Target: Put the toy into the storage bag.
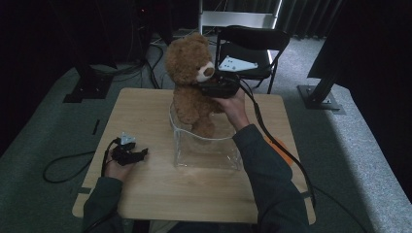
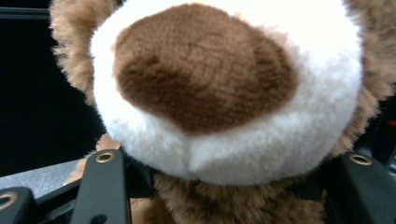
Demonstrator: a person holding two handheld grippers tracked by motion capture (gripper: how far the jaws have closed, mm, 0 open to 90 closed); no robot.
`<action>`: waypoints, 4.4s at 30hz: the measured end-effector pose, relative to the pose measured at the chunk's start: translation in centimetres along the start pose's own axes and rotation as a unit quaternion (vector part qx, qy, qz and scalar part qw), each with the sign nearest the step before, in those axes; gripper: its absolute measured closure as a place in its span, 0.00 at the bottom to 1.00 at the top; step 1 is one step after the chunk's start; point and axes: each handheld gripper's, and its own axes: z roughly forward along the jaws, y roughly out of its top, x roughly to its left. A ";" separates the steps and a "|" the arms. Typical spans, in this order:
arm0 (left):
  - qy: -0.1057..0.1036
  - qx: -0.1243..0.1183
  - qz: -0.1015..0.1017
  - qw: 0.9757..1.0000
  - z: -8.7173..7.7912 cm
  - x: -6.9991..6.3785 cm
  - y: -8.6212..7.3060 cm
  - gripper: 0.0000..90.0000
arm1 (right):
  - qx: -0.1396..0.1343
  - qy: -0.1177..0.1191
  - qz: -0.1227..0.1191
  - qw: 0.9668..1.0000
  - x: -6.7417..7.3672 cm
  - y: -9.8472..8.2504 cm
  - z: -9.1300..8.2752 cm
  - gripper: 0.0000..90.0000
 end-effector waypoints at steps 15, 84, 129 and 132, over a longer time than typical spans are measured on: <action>0.000 -0.001 0.000 1.000 0.0 0.0 0.0 0.40 | 0.022 0.003 0.007 1.000 -0.2 -1.3 0.8 0.43; -0.037 -0.059 0.010 0.998 -1.3 -1.6 4.0 0.42 | 0.147 0.032 0.002 0.989 0.7 -4.2 3.2 0.41; -0.088 -0.105 0.031 0.990 -0.9 -5.0 8.9 0.42 | 0.246 0.035 -0.010 0.969 1.5 -5.7 5.5 0.17; -0.091 -0.106 0.033 0.990 -0.9 -5.2 9.0 0.42 | 0.243 0.034 -0.007 0.969 1.4 -5.7 5.5 0.15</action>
